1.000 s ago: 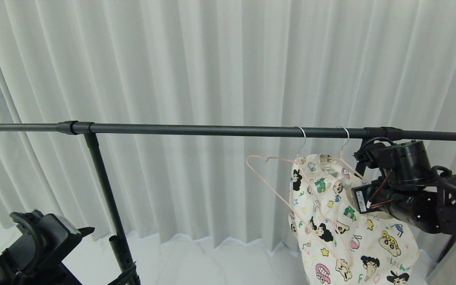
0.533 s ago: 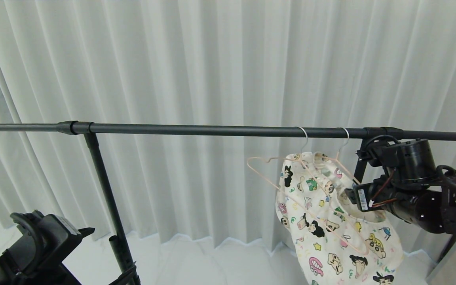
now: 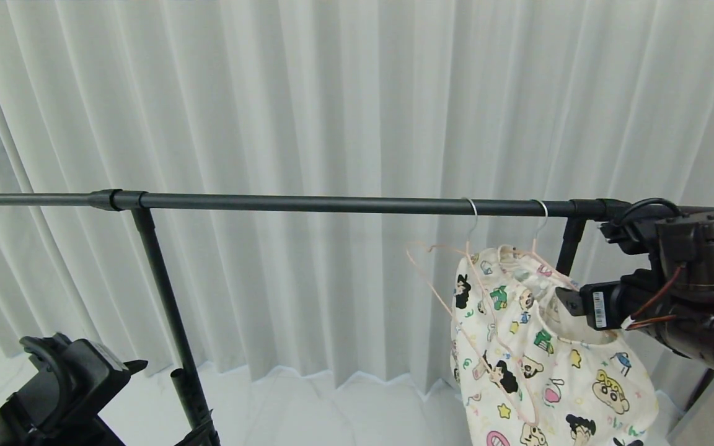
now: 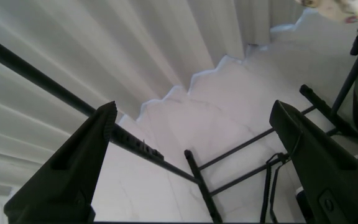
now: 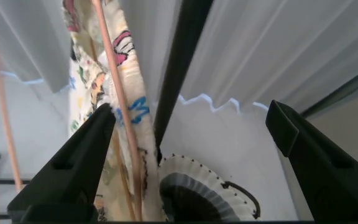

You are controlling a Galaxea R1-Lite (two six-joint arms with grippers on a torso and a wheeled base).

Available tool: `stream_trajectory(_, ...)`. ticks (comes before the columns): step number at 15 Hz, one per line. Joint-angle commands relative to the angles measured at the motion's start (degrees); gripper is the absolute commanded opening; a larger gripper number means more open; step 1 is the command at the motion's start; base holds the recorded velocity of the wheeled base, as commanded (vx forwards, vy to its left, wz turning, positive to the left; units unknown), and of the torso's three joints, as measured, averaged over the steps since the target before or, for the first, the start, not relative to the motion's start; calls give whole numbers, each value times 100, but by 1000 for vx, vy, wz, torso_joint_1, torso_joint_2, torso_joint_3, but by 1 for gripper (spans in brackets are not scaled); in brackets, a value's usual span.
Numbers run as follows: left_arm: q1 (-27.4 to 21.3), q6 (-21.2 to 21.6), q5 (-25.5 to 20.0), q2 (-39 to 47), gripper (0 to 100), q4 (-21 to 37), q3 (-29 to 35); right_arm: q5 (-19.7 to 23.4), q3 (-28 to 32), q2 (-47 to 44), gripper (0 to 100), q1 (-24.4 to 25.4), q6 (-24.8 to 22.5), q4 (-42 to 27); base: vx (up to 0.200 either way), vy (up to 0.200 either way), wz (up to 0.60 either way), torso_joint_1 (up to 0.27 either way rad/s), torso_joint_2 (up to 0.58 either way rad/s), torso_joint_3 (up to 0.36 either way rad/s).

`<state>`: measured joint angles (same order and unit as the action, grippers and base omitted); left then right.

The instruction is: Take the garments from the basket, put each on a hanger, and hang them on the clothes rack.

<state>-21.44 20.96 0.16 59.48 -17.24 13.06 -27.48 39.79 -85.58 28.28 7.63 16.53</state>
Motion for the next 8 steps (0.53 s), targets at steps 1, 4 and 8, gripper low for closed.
stream_trajectory(1, -9, 5, 54, 29, 100, 1, -5, 234, -261, 604, 100, 2, 116, 17, 0, 0, 0, 0, 0, 0)
stream_trajectory(4, -18, 5, 186, 38, 100, 1, -14, 586, -507, 788, 100, 2, 133, 676, -133, 0, 0, 3, 3, 2)
stream_trajectory(8, -9, -4, 195, 29, 100, 1, -40, 586, -824, 753, 100, -7, 2, 1028, -200, 0, 0, 4, 1, 1)
